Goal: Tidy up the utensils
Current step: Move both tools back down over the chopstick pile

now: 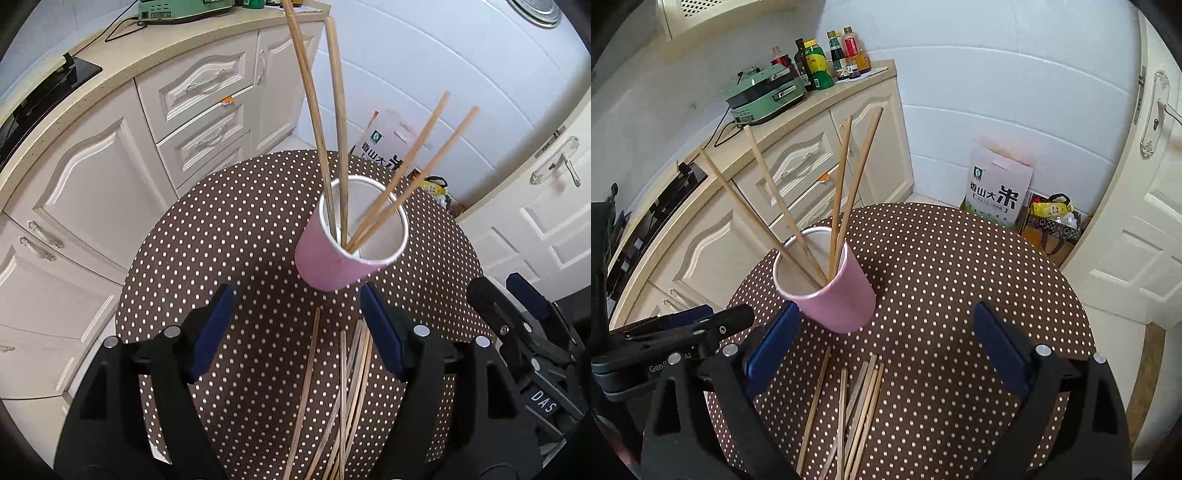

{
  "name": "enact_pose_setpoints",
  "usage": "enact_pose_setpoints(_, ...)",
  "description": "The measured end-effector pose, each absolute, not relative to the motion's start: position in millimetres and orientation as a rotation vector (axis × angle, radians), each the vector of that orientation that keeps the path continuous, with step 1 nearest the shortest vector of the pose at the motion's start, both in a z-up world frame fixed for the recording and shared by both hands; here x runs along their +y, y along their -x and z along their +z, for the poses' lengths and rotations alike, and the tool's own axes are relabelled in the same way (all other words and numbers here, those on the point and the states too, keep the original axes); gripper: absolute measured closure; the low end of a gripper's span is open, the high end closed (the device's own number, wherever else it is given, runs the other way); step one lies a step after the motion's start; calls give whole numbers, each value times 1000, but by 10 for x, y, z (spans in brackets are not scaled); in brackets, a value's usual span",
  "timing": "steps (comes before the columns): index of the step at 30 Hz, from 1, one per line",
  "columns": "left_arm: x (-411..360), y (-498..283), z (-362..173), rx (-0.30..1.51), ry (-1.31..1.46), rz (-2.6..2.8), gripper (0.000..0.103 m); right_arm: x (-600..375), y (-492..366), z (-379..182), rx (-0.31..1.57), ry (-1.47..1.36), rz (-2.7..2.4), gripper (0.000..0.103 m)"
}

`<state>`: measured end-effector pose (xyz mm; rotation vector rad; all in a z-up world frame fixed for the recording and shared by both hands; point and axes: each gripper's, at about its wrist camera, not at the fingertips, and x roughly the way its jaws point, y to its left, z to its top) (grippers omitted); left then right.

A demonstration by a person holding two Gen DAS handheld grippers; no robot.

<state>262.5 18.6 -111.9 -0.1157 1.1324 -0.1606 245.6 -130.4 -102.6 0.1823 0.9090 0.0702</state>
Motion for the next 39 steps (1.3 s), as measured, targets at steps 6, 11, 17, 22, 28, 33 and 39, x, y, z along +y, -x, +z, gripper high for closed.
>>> enact_pose_setpoints(6, 155, -2420, -1107, 1132, 92, -157, 30, -1334, -2285, -1002, 921, -190, 72, 12)
enact_pose_setpoints(11, 133, -2303, -1119, 1139, 77, -159, 27, -1380, -2165, -1020, 940, -189, 60, 9)
enact_pose_setpoints(17, 107, -2189, -1192, 1165, 69, -164, 27, -1399, -2104, -1104, 980, -180, 46, 9)
enact_pose_setpoints(22, 106, -2125, -1321, 1196, 67, -183, 25, -1381, -2090, -1283, 1041, -166, 37, 9)
enact_pose_setpoints(28, 149, -2107, -1554, 1256, 59, -187, 25, -1361, -2073, -1536, 1125, -169, 22, 9)
enact_pose_setpoints(33, 190, -2086, -1770, 1309, 32, -187, 25, -1281, -2035, -1780, 1205, -167, 21, 9)
enact_pose_setpoints(39, 217, -2051, -1981, 1360, 28, -211, 25, -1202, -1975, -2070, 1301, -145, 7, 9)
